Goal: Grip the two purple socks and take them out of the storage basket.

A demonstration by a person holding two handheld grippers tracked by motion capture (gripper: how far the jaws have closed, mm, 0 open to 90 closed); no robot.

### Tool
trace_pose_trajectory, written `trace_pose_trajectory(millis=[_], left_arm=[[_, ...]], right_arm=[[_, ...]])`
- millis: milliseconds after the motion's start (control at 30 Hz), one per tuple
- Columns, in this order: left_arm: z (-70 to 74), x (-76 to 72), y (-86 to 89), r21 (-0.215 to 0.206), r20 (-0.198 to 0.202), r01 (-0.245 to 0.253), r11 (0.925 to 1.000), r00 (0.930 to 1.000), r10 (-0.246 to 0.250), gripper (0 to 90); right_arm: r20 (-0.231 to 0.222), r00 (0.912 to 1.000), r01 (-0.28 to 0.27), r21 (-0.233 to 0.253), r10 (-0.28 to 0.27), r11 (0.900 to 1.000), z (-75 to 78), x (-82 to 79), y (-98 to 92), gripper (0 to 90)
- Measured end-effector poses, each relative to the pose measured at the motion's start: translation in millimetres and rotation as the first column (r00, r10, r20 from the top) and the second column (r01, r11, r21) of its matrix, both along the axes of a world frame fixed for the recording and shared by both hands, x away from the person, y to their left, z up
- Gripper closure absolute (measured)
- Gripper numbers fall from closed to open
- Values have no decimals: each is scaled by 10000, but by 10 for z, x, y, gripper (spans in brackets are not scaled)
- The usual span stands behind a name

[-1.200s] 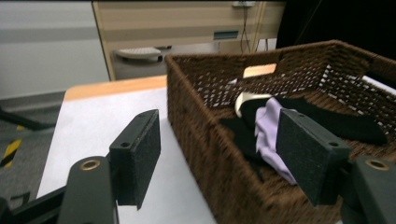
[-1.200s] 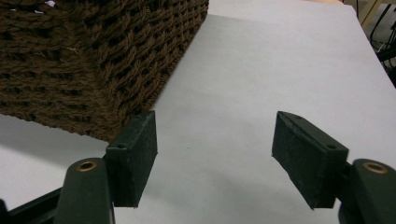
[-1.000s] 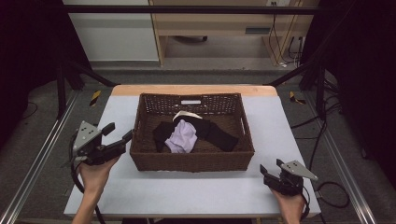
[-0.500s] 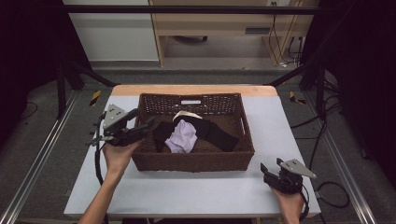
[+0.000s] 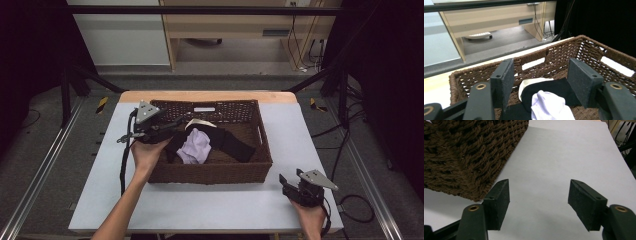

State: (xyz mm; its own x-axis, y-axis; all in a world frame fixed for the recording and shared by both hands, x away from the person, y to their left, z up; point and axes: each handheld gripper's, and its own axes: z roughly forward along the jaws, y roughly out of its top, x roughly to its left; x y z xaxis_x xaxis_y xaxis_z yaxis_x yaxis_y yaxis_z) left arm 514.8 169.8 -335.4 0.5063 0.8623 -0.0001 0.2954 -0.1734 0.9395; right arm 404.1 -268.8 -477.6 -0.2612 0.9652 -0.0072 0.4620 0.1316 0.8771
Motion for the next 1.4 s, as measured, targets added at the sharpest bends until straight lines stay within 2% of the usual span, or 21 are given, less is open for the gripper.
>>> trace_pose_trajectory(millis=[33, 333, 400, 600, 667, 800, 933, 967, 1000, 1033, 1167, 1200, 1233, 1267, 1333, 1367, 1400], left_arm=[[-22, 54, -45, 133, -81, -32, 9999, 10000, 33, 390], [-91, 239, -204, 351, -402, -91, 9993, 9991, 105, 432], [-136, 318, -262, 623, -690, -197, 9979, 9973, 240, 434], [-207, 447, -347, 960, -996, -328, 9948, 9941, 424, 445], [-242, 496, -371, 1038, -1186, -317, 9941, 9920, 440, 449], [-380, 573, -449, 1708, -1687, -216, 9851, 9844, 508, 439], [-398, 601, -452, 1669, -1893, -82, 9859, 9811, 402, 443], [-417, 621, -451, 1716, -2152, 10, 9852, 9759, 365, 444], [-417, 621, -451, 1716, -2152, 10, 9852, 9759, 365, 444], [-432, 655, -458, 1648, -2378, -7, 9863, 9705, 404, 444], [-441, 686, -478, 1755, -2432, 131, 9844, 9695, 304, 446], [-476, 711, -518, 2081, -2524, 289, 9777, 9673, 251, 446], [-493, 719, -535, 2143, -2581, 304, 9763, 9657, 266, 446], [-514, 736, -551, 2356, -2684, 383, 9711, 9629, 271, 447], [-541, 750, -561, 2558, -2791, 505, 9654, 9600, 237, 451], [-541, 750, -561, 2558, -2791, 505, 9654, 9600, 237, 455], [-567, 756, -569, 2672, -3002, 676, 9613, 9537, 164, 464]], right_arm=[[0, 10000, -1, -10, 1, 10000, 0, 0, 2, 339], [41, 10000, -5, -97, 5, 10000, 5, 10, -5, 345], [20, 10000, -15, -71, 15, 10000, 6, 7, -2, 347], [-41, 10000, -43, -81, 43, 10000, 4, 10, 6, 348], [-32, 10000, -29, -98, 29, 9999, 4, 10, 3, 348], [-13, 10000, -64, -130, 64, 9999, 5, 10, 2, 348], [-12, 10000, -61, -165, 61, 9998, 3, 12, 5, 349], [-20, 10000, -69, -172, 69, 9998, 3, 14, 4, 349], [-40, 10000, -66, -155, 65, 9999, 2, 14, 6, 349], [-31, 10000, -72, -168, 71, 9998, 1, 16, 8, 349], [-56, 10000, -76, -195, 75, 9998, 0, 17, 10, 351], [-49, 10000, -79, -181, 78, 9998, -1, 19, 8, 352], [-82, 9999, -79, -156, 78, 9998, 0, 19, 8, 352], [-88, 9999, -82, -159, 80, 9998, -1, 20, 8, 352], [-67, 9999, -112, -176, 111, 9998, -3, 19, 12, 352], [-67, 9999, -112, -176, 111, 9998, -3, 19, 12, 352], [-64, 9999, -136, -144, 135, 9998, 1, 16, 16, 352]])
